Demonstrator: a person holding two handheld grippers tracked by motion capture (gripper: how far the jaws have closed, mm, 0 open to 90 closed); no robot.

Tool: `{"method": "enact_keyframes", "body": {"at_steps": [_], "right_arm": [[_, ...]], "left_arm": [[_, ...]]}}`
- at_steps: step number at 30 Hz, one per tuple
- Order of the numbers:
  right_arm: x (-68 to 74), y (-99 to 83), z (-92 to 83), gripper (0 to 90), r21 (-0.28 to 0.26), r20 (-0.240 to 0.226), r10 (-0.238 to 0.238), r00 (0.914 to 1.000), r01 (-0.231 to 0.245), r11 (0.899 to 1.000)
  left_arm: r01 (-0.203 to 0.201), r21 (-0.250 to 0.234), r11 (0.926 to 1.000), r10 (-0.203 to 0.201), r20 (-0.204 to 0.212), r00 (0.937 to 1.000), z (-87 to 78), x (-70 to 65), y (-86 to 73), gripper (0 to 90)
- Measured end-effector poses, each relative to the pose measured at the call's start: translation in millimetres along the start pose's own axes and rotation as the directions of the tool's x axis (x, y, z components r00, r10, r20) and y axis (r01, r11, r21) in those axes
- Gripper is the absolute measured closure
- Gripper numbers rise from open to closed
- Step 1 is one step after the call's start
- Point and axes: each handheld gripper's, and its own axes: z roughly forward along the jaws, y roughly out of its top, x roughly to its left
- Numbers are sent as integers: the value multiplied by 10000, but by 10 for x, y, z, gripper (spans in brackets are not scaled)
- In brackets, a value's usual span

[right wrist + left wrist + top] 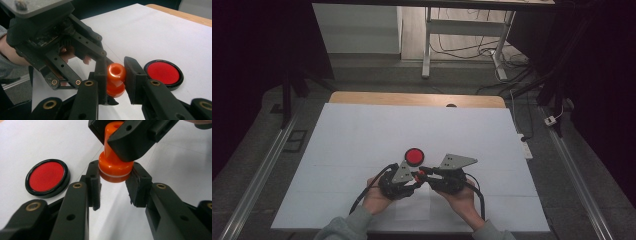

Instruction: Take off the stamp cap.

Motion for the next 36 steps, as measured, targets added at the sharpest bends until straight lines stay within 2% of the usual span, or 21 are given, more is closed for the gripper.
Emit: {"method": "enact_keyframes", "body": {"at_steps": [10, 17, 36], "right_arm": [[-7, -6, 6, 723, -3, -33, 202, 9998, -202, 9998], [-1, -17, 8, 725, -74, 35, 222, 9997, -222, 9997], [59, -25, 17, 727, -228, 364, -229, 9991, 238, 9995]], "left_arm": [[-182, 83, 9998, 183, -113, 9998, 3, -8, -3, 653], [-57, 52, 10000, 57, -4, 10000, 10, 1, -12, 653], [146, -80, 9999, -144, 191, 9997, 6, 17, -27, 654]]}}
